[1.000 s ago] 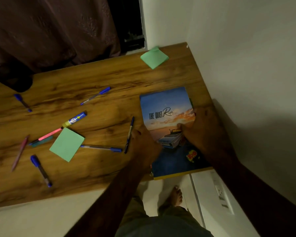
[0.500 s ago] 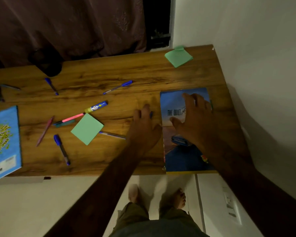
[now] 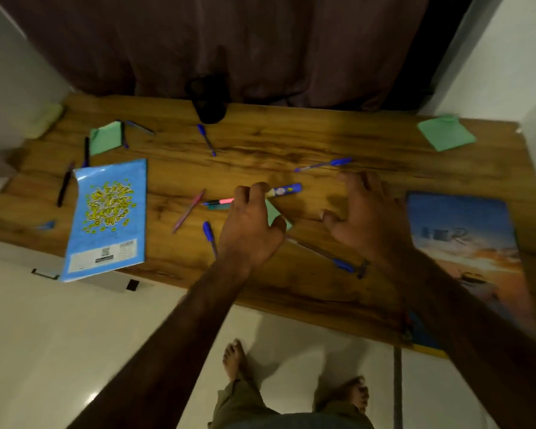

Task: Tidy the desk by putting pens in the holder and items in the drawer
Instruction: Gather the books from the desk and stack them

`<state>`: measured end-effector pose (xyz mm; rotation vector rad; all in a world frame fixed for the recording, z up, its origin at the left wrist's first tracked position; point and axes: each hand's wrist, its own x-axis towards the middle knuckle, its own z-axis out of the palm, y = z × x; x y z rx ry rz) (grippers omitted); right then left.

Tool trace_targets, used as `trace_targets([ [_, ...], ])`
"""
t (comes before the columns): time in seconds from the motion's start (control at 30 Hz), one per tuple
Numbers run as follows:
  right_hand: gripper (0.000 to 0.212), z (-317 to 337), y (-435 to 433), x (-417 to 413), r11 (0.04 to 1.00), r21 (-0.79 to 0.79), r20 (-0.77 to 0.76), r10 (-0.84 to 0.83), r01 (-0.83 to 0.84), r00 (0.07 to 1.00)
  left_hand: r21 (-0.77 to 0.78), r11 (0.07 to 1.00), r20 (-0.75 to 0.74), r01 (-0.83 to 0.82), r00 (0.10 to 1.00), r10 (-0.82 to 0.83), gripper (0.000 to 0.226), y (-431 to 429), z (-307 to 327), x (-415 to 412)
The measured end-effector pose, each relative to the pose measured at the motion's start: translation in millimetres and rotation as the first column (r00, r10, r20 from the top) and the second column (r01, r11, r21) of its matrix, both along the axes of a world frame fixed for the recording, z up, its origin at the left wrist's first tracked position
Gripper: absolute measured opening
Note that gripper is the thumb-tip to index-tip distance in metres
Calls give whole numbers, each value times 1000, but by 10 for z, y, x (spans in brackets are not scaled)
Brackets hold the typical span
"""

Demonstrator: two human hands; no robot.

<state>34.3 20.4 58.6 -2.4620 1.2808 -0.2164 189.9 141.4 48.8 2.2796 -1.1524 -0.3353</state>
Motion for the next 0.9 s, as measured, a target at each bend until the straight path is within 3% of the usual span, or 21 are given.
trace_targets([
  [0.37,64,-14,1169,2092,987,65,-7,151,-150,989,25,981,-50,-193,980,194,54,1235,-62,1808],
  [0.57,60,-235,1748,2917,918,322,92,213,-231,973,199,936,21,-291,956,293,54,1900,-259,2511],
  [0.77,54,-467,2038,3324,850,494,-20,223,-184,975,315,814,33,-487,863,504,65,2452,-572,2898],
  [0.9,53,-574,2134,3452,841,529,-5,140,-116,990,306,821,-180,-482,818,547,61,2638,-762,2994],
])
